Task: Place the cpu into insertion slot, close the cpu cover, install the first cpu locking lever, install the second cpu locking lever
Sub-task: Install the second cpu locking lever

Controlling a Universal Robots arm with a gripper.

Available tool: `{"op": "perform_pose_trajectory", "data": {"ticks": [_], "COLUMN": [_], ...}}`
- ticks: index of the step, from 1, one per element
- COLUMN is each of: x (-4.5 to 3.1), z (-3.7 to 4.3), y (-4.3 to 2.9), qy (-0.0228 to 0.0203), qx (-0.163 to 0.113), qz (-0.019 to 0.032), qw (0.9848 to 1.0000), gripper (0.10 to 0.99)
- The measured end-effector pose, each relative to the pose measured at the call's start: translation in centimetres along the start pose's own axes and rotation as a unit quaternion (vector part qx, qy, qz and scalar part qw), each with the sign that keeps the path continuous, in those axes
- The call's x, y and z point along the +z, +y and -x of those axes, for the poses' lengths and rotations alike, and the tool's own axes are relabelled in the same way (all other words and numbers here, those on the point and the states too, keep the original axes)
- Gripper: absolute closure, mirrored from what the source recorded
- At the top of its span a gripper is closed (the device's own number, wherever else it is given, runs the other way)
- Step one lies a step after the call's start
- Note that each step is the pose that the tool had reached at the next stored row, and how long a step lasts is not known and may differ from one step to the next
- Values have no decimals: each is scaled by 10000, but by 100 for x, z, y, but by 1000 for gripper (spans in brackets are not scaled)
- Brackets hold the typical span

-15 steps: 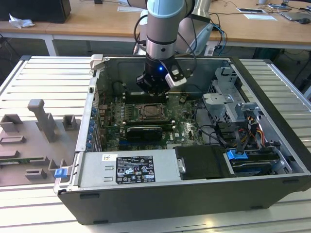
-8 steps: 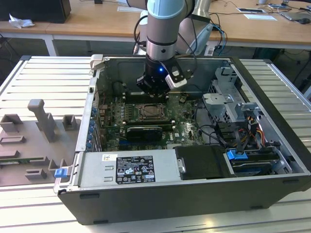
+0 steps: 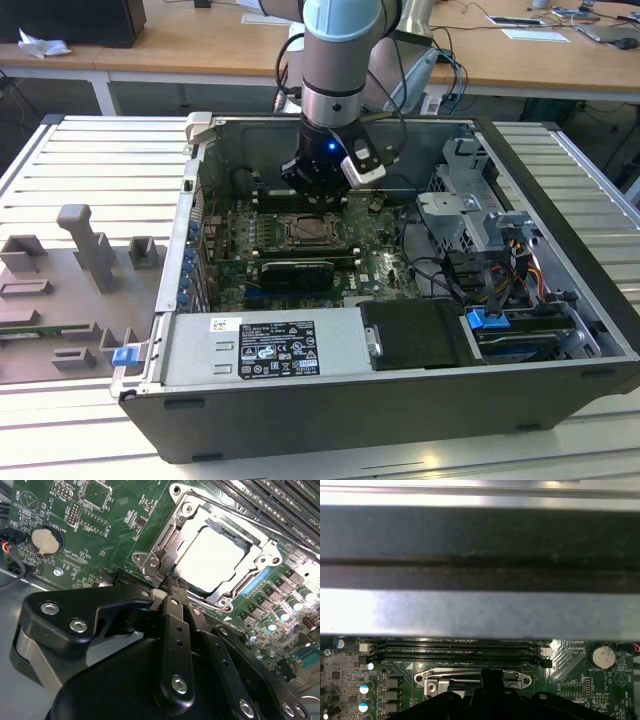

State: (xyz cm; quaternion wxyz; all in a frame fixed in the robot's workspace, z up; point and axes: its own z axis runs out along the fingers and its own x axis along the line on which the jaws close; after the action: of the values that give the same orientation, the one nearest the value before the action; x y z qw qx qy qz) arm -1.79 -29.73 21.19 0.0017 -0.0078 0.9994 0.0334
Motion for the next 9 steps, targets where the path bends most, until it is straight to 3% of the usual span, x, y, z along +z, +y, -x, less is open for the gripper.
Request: {"op": "perform_pose_trajectory", "data": {"ticks": [6,9], "x": [-5,-107], "z": [-1,0], "y": [-27,-20], "qy": [1,0], "qx": [1,0], "qz": [-1,0], "qw": [10000,10000], "gripper": [980,980]}}
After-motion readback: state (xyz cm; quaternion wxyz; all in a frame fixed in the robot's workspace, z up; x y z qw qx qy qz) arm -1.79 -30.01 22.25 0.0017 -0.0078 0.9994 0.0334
